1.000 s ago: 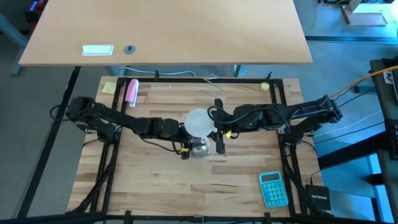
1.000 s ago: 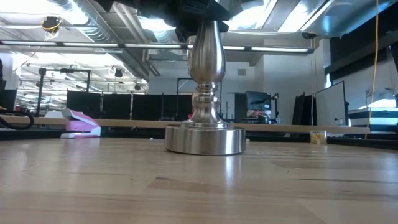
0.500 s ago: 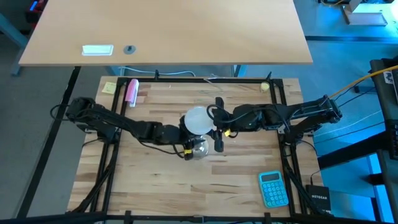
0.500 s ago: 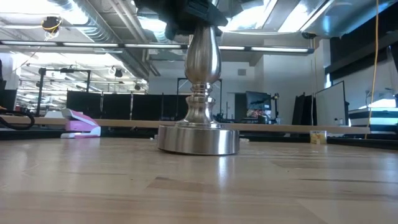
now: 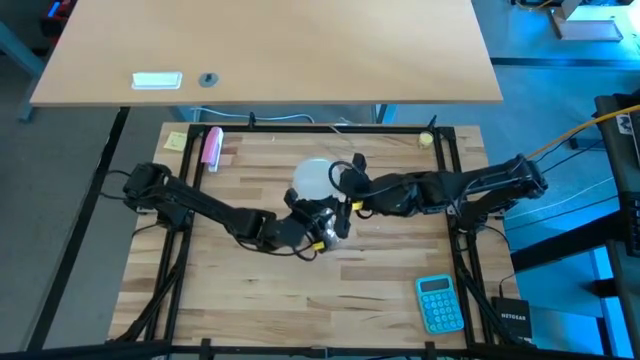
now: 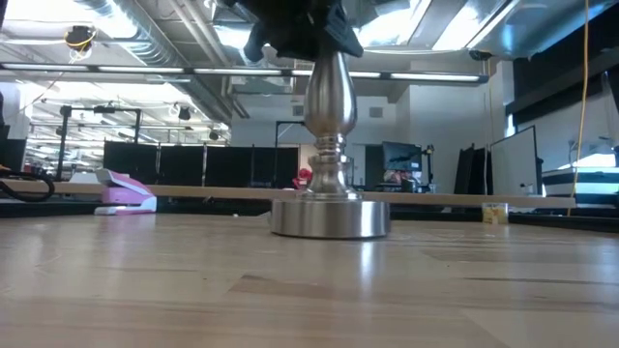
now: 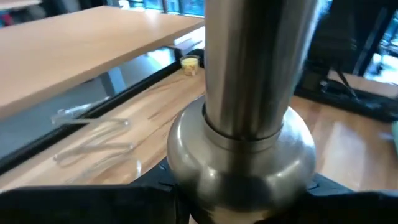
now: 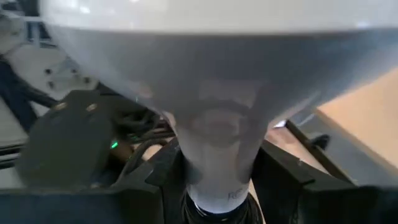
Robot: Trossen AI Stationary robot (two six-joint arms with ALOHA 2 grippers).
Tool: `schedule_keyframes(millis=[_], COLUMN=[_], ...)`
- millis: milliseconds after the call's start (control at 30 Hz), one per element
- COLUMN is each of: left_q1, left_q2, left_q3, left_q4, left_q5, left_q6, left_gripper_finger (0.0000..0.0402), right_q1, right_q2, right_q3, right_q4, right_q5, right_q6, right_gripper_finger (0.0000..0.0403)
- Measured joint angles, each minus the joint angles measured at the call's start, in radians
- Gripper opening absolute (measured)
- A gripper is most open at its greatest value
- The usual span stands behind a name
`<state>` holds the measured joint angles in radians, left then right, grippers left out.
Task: Screw lightbulb
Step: Insert the light bulb into the lamp
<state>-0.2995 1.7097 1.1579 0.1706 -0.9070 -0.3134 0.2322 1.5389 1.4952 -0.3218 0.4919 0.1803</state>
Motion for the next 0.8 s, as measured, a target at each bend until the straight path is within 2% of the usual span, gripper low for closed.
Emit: schedule_keyframes(millis=[167, 433, 633, 700, 800], left_q1=[-0.01, -0.02, -0.024, -0.034, -0.054], left_q2=[0.01, 0.007, -0.029, -0.055, -0.099], left_q3=[0.016, 0.02, 0.029, 0.028, 0.027], left_q4=[-0.048, -0.063, -0.084, -0.112, -0.13], left_q5=[-0.045, -0.009, 0.049, 0.067, 0.086], left_q6=[-0.07, -0.027, -0.015, -0.007, 0.046], left_gripper_finger=[0.0125, 0.0131, 0.0261, 0.0289, 0.0306], right_q1=[0.029, 0.056, 0.055, 0.055, 0.055], right_q2=[0.007, -0.002, -0.029, -0.032, -0.05], right_q3=[0.0, -0.001, -0.003, -0.003, -0.004], right_q4=[0.003, 0.004, -0.006, -0.005, -0.018], right_q5=[0.086, 0.071, 0.059, 0.049, -0.002], right_q6=[-0.01, -0.066, -0.077, -0.08, -0.097], right_gripper_finger=[0.0156, 0.0156, 0.0156, 0.0156, 0.0156])
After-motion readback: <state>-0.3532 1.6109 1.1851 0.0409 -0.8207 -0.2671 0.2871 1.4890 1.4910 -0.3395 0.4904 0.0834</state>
